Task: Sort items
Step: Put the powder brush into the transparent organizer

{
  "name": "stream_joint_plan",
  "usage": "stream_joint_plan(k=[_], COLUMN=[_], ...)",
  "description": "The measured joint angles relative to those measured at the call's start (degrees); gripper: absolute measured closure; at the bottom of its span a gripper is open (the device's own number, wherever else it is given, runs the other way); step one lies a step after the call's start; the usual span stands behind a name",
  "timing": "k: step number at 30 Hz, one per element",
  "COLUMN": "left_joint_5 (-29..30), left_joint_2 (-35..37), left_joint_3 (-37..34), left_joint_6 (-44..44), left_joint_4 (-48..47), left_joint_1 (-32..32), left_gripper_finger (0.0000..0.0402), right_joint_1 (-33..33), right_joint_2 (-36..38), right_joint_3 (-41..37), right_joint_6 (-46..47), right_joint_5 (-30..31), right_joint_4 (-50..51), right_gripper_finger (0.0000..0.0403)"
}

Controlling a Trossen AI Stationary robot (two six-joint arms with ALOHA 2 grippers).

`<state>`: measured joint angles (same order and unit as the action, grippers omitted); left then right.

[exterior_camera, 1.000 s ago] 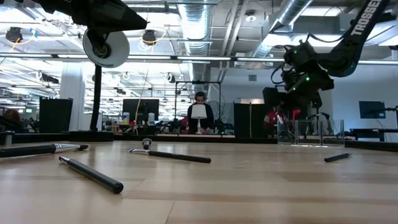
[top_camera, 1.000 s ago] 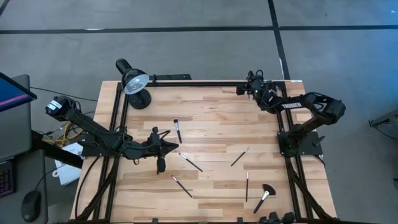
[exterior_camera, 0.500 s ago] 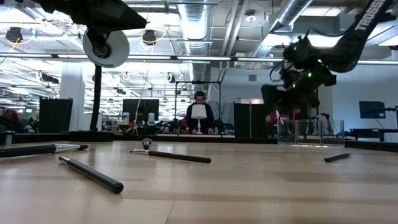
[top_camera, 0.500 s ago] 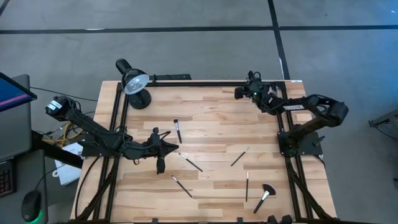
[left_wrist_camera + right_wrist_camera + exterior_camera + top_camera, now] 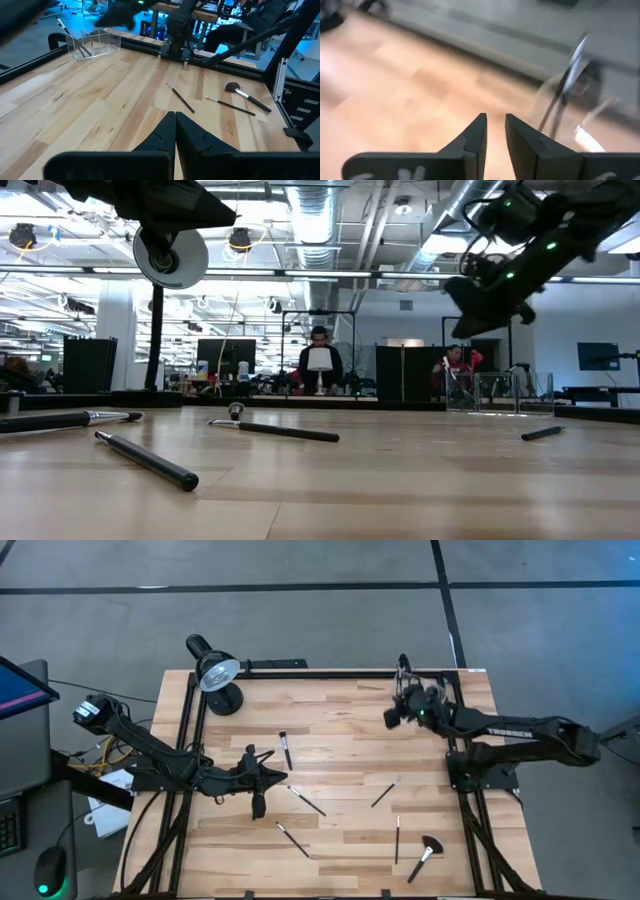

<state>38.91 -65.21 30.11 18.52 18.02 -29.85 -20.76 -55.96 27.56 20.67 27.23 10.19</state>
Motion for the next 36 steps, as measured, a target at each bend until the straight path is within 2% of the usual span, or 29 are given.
stream_joint_plan(k=[4,7,14,19,22,27,36], left_joint_5=[0.04,0.04,0.05,0.05,0.41,4.82,3.05], left_joint_2=[0.0,0.0,0.0,0.0,0.0,0.0,-0.22], left_joint_3=[0.0,0.0,0.0,0.0,0.0,0.0,-2.21], left_joint_6=[0.0,1.15,-1.44,-3.57,-4.61,-4.61,-1.59], left_joint_4=[0.0,0.0,-0.02,-0.02,0.0,0.01,0.06], left_joint_1=[0.5,1.76,3.79,4.09,4.19,5.29,5.52], left_gripper_finger=[0.0395,0.0395,0.0395,0.0395,0.0395,0.0395,0.0395], right_joint_1=[8.96,17.15,34.17,42.51,44.04,41.68,37.38], right_joint_2=[1.05,-0.09,-5.42,-11.39,-14.05,-14.67,-17.44], right_joint_3=[0.52,0.56,0.56,0.56,0.77,1.7,1.74], right_joint_6=[10.08,15.42,26.86,28.81,25.04,22.97,17.38], right_joint_5=[-2.22,-0.2,11.48,20.34,22.58,23.43,23.86], right_joint_4=[7.1,7.01,2.26,-6.59,-10.37,-12.49,-21.47], right_gripper_finger=[0.0341,0.0341,0.0341,0.0341,0.0341,0.0341,0.0341])
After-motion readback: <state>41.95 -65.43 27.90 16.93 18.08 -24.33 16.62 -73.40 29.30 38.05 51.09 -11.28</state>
